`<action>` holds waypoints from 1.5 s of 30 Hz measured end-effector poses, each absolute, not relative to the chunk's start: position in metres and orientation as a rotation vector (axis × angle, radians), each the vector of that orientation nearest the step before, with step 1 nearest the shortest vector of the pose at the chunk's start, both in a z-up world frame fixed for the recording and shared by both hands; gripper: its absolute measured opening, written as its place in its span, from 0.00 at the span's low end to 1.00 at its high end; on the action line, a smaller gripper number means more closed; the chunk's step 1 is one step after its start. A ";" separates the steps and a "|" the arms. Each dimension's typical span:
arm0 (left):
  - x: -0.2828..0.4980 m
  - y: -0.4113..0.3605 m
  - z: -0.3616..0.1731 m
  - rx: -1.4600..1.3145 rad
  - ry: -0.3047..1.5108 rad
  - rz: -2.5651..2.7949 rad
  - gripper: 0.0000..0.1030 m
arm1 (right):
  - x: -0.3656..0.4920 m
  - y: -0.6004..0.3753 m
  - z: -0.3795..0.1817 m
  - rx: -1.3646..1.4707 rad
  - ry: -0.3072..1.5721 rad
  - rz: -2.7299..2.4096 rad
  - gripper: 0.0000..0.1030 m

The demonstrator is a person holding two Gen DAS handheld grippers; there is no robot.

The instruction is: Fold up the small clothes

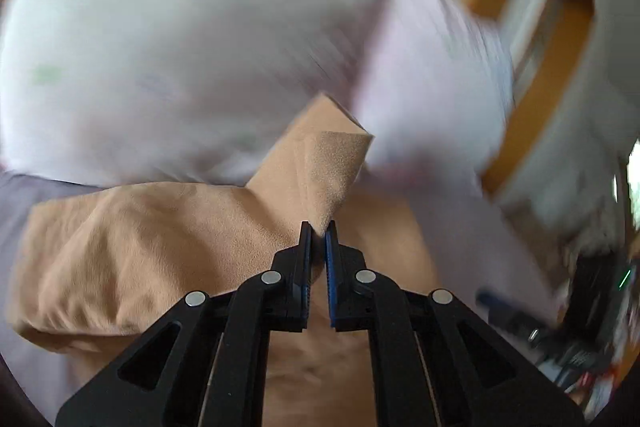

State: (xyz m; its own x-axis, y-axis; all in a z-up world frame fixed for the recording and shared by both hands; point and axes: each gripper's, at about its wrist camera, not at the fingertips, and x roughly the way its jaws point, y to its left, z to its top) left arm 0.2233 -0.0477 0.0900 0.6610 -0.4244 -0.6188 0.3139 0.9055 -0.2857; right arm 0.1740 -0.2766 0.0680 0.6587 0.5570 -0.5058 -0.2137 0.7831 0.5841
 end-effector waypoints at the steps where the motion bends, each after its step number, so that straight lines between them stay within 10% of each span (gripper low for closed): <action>1: 0.225 -0.077 0.074 -0.088 0.794 -0.454 0.06 | 0.178 -0.283 0.062 0.538 0.751 0.454 0.78; 5: 0.198 -0.118 0.039 0.042 0.901 -0.534 0.06 | 0.193 -0.305 0.043 0.640 0.838 0.443 0.78; 10: 0.155 -0.051 0.075 -0.033 0.771 -0.504 0.72 | 0.212 -0.296 0.035 0.621 0.898 0.455 0.62; 18: 0.102 0.046 0.059 0.005 0.828 -0.315 0.73 | 0.234 -0.267 0.013 0.485 1.022 0.402 0.48; 20: 0.092 0.057 0.046 -0.017 0.866 -0.310 0.73 | 0.239 -0.260 0.004 0.455 1.055 0.397 0.34; 21: 0.091 0.059 0.040 -0.024 0.881 -0.308 0.73 | 0.240 -0.255 -0.001 0.435 1.075 0.404 0.03; 22: 0.090 0.062 0.034 -0.035 0.899 -0.305 0.73 | 0.238 -0.251 -0.003 0.414 1.086 0.417 0.02; 29: 0.094 0.069 0.011 -0.085 0.933 -0.293 0.73 | 0.247 -0.278 0.051 0.342 0.830 0.237 0.03; 35: 0.054 0.088 0.029 -0.137 0.851 -0.356 0.73 | 0.206 -0.296 0.051 0.400 0.852 0.340 0.66; 39: 0.002 0.118 0.040 -0.180 0.794 -0.421 0.91 | 0.120 -0.312 0.045 0.432 0.880 0.597 0.68; 45: -0.064 0.160 0.016 -0.353 0.777 -0.497 0.93 | 0.001 -0.360 0.003 0.443 0.994 0.721 0.73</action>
State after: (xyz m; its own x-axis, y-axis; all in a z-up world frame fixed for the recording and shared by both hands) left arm -0.0640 0.1596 0.0164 0.6079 -0.5463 -0.5761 0.2937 0.8289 -0.4761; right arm 0.0011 -0.3599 0.0030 0.3472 0.7235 -0.5966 -0.3427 0.6901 0.6375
